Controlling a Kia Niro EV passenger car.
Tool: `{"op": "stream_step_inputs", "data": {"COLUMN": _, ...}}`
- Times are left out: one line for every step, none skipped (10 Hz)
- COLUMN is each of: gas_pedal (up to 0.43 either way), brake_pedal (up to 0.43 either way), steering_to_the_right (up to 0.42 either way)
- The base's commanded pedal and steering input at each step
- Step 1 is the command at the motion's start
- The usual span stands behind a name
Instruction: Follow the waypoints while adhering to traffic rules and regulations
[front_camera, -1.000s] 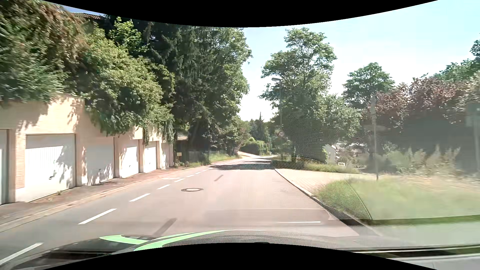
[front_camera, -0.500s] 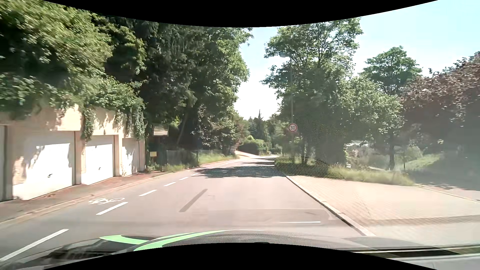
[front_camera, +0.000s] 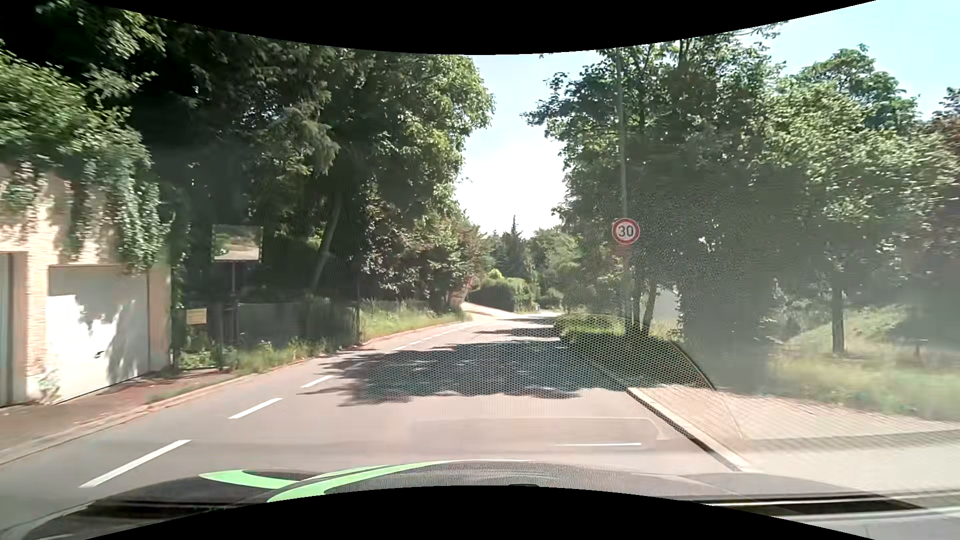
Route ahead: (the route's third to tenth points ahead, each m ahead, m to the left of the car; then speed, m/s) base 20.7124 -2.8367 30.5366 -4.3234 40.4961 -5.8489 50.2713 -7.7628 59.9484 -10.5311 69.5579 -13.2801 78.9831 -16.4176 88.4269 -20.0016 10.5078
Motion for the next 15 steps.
{"op": "stream_step_inputs", "data": {"gas_pedal": 0.0, "brake_pedal": 0.152, "steering_to_the_right": 0.016}}
{"op": "stream_step_inputs", "data": {"gas_pedal": 0.0, "brake_pedal": 0.152, "steering_to_the_right": 0.017}}
{"op": "stream_step_inputs", "data": {"gas_pedal": 0.0, "brake_pedal": 0.152, "steering_to_the_right": 0.018}}
{"op": "stream_step_inputs", "data": {"gas_pedal": 0.0, "brake_pedal": 0.152, "steering_to_the_right": 0.024}}
{"op": "stream_step_inputs", "data": {"gas_pedal": 0.0, "brake_pedal": 0.152, "steering_to_the_right": 0.028}}
{"op": "stream_step_inputs", "data": {"gas_pedal": 0.0, "brake_pedal": 0.146, "steering_to_the_right": 0.029}}
{"op": "stream_step_inputs", "data": {"gas_pedal": 0.0, "brake_pedal": 0.128, "steering_to_the_right": 0.028}}
{"op": "stream_step_inputs", "data": {"gas_pedal": 0.0, "brake_pedal": 0.122, "steering_to_the_right": 0.027}}
{"op": "stream_step_inputs", "data": {"gas_pedal": 0.0, "brake_pedal": 0.11, "steering_to_the_right": 0.026}}
{"op": "stream_step_inputs", "data": {"gas_pedal": 0.0, "brake_pedal": 0.11, "steering_to_the_right": 0.023}}
{"op": "stream_step_inputs", "data": {"gas_pedal": 0.0, "brake_pedal": 0.11, "steering_to_the_right": 0.021}}
{"op": "stream_step_inputs", "data": {"gas_pedal": 0.0, "brake_pedal": 0.11, "steering_to_the_right": 0.021}}
{"op": "stream_step_inputs", "data": {"gas_pedal": 0.0, "brake_pedal": 0.116, "steering_to_the_right": 0.02}}
{"op": "stream_step_inputs", "data": {"gas_pedal": 0.0, "brake_pedal": 0.116, "steering_to_the_right": 0.02}}
{"op": "stream_step_inputs", "data": {"gas_pedal": 0.0, "brake_pedal": 0.11, "steering_to_the_right": 0.02}}
